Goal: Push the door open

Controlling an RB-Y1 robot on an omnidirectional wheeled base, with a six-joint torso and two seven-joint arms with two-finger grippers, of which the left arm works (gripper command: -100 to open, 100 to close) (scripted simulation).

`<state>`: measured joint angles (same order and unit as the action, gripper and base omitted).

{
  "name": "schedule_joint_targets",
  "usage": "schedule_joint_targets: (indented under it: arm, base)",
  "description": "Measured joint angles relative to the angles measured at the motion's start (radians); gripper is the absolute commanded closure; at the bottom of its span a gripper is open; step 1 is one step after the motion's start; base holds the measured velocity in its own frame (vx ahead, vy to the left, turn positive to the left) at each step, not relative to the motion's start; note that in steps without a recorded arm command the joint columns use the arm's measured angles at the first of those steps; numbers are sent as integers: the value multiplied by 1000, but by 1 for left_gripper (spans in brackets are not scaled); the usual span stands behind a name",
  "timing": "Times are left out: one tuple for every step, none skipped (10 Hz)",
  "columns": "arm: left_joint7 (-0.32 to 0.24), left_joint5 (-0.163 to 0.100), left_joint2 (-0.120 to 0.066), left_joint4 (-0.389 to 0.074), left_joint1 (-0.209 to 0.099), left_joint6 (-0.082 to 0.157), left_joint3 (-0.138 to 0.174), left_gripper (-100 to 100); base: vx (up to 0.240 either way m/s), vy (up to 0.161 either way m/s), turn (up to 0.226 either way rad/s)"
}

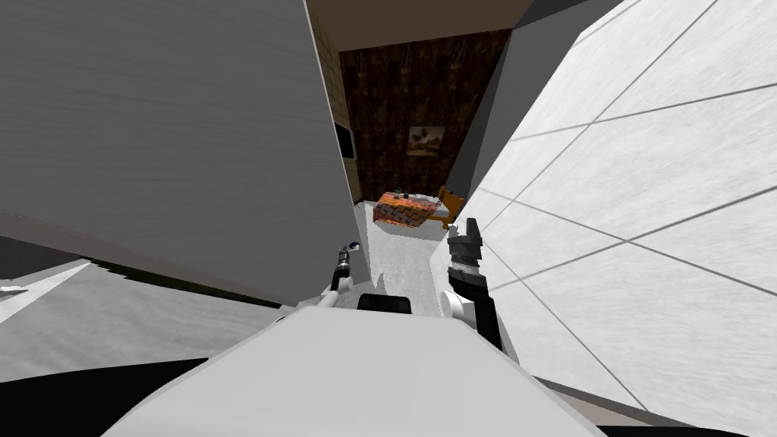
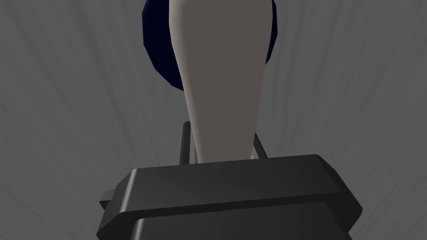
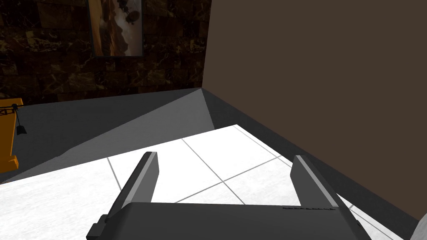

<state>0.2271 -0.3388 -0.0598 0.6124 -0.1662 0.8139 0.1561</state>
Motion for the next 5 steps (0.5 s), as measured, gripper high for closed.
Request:
schedule_joint_targets:
  arm:
    - [4,-6,3,4,2,1,11,100]
    - [5,-12,7,-1,2,6,22,100]
    - [5,-13,4,-1,2,9,26,100]
    - [10,-17,5,10,12,2,31,100]
    - [11,-22,0,5,14,-1,37,100]
  base:
    - [172,-62,76]
    - [72,-9,48]
    - [116,0,39]
    - [185,-25,46]
    - [185,-1,37]
